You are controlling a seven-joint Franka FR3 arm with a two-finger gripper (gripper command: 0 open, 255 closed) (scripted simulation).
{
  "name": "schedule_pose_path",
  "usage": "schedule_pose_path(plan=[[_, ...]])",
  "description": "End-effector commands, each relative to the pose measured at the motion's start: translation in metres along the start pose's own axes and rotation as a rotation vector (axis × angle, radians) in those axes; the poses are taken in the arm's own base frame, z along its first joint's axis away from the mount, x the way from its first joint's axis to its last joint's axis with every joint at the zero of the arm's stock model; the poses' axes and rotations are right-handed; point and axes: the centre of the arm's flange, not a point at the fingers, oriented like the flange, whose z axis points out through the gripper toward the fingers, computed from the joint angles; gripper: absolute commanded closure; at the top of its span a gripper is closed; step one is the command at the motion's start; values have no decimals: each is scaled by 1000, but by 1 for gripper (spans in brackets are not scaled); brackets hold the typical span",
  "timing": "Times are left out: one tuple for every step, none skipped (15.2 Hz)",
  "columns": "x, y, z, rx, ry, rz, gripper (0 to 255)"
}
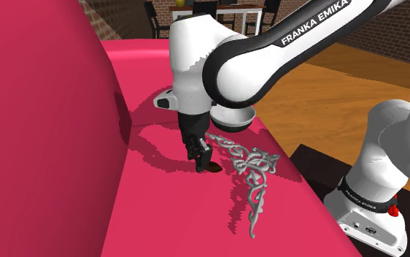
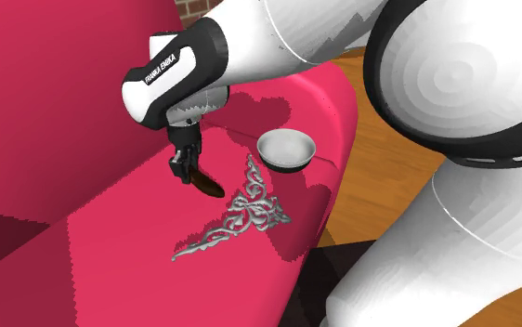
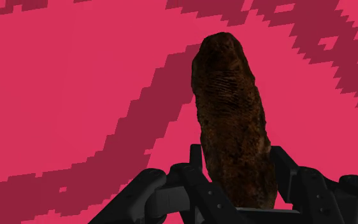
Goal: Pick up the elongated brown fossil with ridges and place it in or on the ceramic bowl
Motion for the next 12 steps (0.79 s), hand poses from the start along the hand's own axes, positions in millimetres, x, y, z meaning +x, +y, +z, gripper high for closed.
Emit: schedule_pose_path(plan=[[1, 0, -11, 0, 0, 0, 255], [1, 0, -17, 0, 0, 0, 255], [1, -1, -22, 0, 0, 0, 255], [2, -1, -27, 0, 0, 0, 255], [2, -1, -33, 0, 0, 0, 255], [2, -2, -38, 0, 0, 0, 255], [3, -2, -43, 0, 0, 0, 255], [3, -2, -48, 0, 0, 0, 255], [3, -3, -54, 0, 0, 0, 255], [4, -3, -59, 0, 0, 0, 255], [4, -4, -64, 0, 0, 0, 255], [4, -4, -69, 0, 0, 0, 255]])
